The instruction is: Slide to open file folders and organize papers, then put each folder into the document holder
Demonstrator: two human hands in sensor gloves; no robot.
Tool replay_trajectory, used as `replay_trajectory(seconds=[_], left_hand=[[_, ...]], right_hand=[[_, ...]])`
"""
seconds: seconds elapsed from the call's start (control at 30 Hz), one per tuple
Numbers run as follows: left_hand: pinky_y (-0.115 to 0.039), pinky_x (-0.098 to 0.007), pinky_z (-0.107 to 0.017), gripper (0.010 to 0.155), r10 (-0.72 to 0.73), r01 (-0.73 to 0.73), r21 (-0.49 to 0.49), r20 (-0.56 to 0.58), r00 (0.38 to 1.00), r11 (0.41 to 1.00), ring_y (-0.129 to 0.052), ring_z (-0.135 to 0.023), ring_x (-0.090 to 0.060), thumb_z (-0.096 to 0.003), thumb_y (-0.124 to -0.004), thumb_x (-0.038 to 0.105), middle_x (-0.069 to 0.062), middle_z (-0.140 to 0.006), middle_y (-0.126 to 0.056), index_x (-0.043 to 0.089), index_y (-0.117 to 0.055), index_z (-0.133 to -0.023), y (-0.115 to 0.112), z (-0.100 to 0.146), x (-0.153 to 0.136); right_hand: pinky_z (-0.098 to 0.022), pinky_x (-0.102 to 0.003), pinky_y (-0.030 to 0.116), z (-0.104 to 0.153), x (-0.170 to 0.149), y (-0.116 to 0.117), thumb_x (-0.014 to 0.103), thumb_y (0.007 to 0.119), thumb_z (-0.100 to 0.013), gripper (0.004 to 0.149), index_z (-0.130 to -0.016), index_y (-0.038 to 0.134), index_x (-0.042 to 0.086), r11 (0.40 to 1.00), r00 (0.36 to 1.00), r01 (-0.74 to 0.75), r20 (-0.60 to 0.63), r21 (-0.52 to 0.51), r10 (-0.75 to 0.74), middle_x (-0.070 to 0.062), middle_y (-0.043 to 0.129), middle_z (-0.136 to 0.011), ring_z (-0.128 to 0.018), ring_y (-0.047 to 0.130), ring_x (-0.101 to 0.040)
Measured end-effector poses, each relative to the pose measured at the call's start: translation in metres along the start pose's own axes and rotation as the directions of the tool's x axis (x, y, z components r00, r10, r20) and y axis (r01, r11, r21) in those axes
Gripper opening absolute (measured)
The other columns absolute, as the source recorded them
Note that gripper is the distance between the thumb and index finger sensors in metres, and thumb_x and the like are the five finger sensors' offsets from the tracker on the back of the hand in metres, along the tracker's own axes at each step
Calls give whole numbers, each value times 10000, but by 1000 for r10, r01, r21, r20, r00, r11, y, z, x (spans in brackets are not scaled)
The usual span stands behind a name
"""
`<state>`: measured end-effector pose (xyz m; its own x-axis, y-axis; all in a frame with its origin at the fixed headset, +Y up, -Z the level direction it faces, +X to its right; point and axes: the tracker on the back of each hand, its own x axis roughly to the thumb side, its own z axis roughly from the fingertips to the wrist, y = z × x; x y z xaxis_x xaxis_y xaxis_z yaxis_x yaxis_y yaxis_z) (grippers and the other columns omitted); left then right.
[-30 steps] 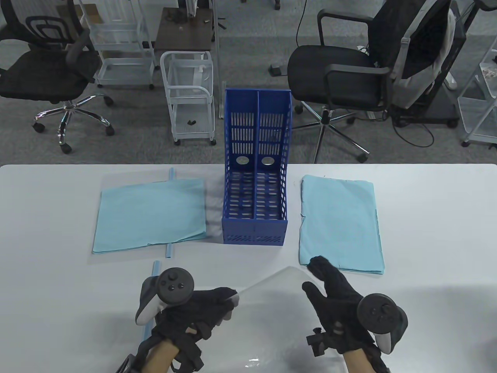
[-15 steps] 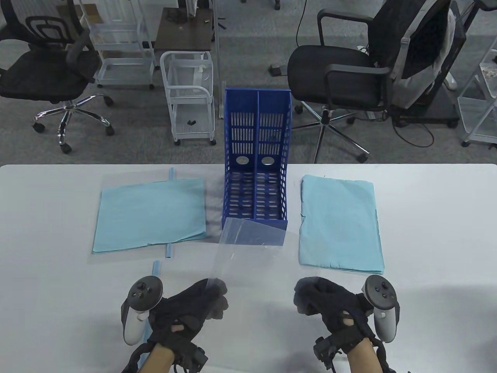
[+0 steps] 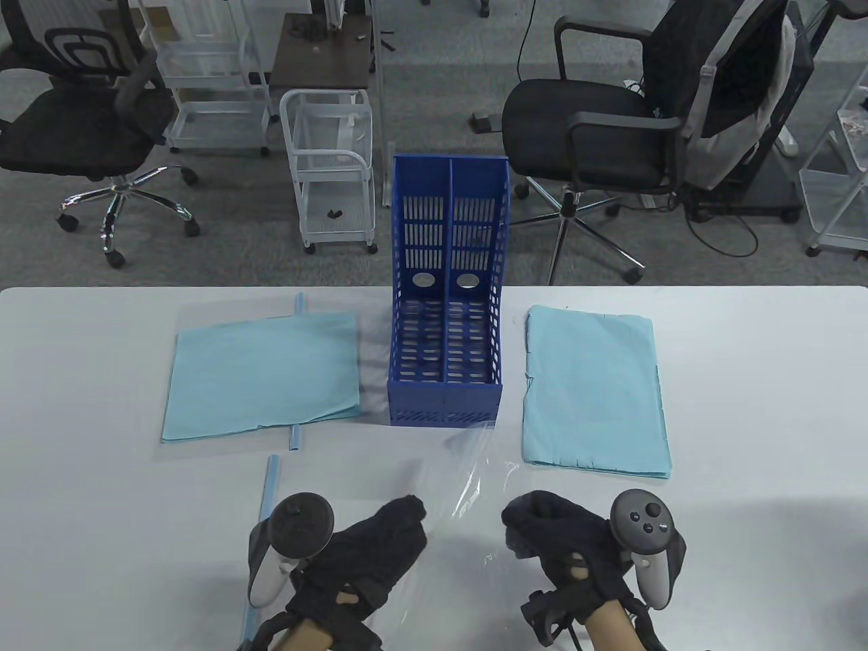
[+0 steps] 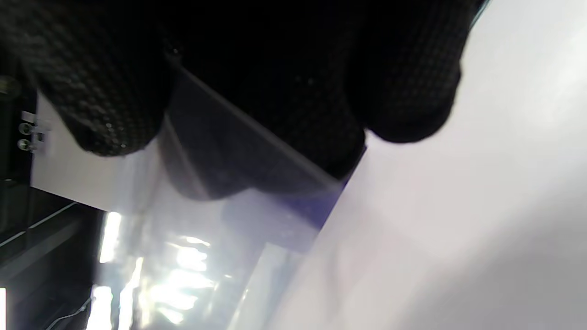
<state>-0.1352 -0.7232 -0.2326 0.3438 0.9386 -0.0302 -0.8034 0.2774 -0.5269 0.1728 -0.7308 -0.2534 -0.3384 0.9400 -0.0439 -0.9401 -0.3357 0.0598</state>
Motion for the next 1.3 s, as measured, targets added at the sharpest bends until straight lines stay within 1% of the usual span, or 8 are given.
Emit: replay_trajectory(seconds=[0.17,0.27,0.5,0.67,0.8,0.93,1.1,1.3], left_hand=[[-691,-559,-696,691,-118,119,-25,26,993,993,-865,-906,-369,-464,-832,502,-103,-1056,-783,230,-664,-1076,-21,0,11],[-698,-557,-693,746,-109,110,-63,22,994,992,-871,-903,-368,-457,-830,546,-109,-1062,-773,216,-617,-1091,-28,-1,12],[-735,-557,-665,875,-172,172,-15,-68,983,985,-919,-859,-373,-402,-881,643,-113,-1045,-796,193,-596,-1095,-31,-1,9],[-835,-519,-557,624,-154,164,79,-114,981,983,-1054,-678,-334,-451,-855,521,-100,-873,-979,181,-811,-974,-25,-2,2],[-863,-508,-511,522,-120,133,133,-102,988,982,-1090,-602,-320,-478,-807,471,-90,-791,-1039,184,-894,-905,-19,-1,0],[-855,-509,-510,508,-34,50,218,-79,996,975,-1085,-592,-321,-474,-801,474,-84,-784,-1040,199,-916,-885,0,7,-3],[-857,-500,-484,491,39,-23,344,-38,999,939,-1085,-531,-308,-465,-805,497,-79,-712,-1064,197,-956,-823,47,29,-10],[-852,-497,-481,479,87,-31,417,-116,990,908,-1078,-520,-306,-465,-814,500,-76,-701,-1065,205,-967,-810,94,45,-33]], right_hand=[[-309,-361,928,8,11,16,554,931,-286,444,-580,969,223,1000,999,-11,52,-25,12,62,1063,-368,-250,1041,-123],[-303,-358,929,10,13,26,556,932,-283,445,-574,968,221,1000,998,-5,61,-15,6,63,1060,-359,-240,1038,-121],[-293,-347,935,11,15,46,572,930,-279,451,-564,969,225,999,997,-44,64,2,44,76,1059,-345,-227,1038,-108],[-303,-353,931,10,14,53,583,916,-279,457,-565,966,231,998,996,-61,68,34,59,77,1059,-353,-239,1038,-114],[-326,-364,923,8,15,52,574,908,-290,454,-584,960,232,998,997,-51,66,47,48,70,1058,-379,-267,1039,-125],[-332,-384,916,6,18,34,548,920,-300,436,-587,965,223,999,997,-51,65,16,50,52,1061,-389,-279,1039,-147],[-326,-394,914,3,21,-10,538,931,-298,428,-577,979,217,980,980,-172,82,-105,181,37,1066,-380,-270,1040,-159],[-353,-416,904,-5,-3,-61,519,935,-304,422,-594,979,215,916,945,-327,-71,-232,320,23,1070,-409,-306,1042,-182]])
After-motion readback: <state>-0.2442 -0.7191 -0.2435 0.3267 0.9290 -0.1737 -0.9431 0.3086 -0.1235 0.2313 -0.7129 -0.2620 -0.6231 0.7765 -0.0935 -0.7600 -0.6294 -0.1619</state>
